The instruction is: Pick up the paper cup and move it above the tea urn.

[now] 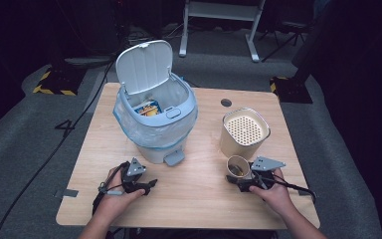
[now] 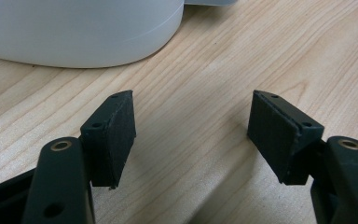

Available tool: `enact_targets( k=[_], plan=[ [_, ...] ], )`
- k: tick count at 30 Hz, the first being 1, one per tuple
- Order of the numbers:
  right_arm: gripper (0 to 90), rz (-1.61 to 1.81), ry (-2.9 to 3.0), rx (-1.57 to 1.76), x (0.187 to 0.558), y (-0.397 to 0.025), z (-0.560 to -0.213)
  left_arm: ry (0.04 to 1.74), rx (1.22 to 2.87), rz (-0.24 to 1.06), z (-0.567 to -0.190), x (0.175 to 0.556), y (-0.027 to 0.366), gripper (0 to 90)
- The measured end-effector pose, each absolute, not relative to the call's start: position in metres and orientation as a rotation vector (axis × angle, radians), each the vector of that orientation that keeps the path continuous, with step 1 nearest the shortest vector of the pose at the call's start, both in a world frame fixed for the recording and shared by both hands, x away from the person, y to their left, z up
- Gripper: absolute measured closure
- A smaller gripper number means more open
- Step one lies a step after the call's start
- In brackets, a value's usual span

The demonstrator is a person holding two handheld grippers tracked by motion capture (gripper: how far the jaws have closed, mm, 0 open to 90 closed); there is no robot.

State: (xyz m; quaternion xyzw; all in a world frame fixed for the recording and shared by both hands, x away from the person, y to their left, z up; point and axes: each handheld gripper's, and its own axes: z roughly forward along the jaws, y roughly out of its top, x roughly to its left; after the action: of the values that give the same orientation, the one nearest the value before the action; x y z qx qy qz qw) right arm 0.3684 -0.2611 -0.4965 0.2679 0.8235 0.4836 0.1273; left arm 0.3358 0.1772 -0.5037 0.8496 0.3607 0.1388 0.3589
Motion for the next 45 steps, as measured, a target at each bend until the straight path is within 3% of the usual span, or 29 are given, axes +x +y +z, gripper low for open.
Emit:
enact_targets(
  k=[16, 45],
  plan=[
    [31.4, 1.428, 2.435, 0.683, 0.366, -0.272, -0.472, 0.936, 2.19, 0.356, -0.504, 0.335, 0.177, 32.3],
    [31.9, 1.512, 2.413, 0.667, 0.363, -0.292, -0.362, 0.917, 2.198, 0.35, -0.503, 0.342, 0.18, 30.9]
  ],
)
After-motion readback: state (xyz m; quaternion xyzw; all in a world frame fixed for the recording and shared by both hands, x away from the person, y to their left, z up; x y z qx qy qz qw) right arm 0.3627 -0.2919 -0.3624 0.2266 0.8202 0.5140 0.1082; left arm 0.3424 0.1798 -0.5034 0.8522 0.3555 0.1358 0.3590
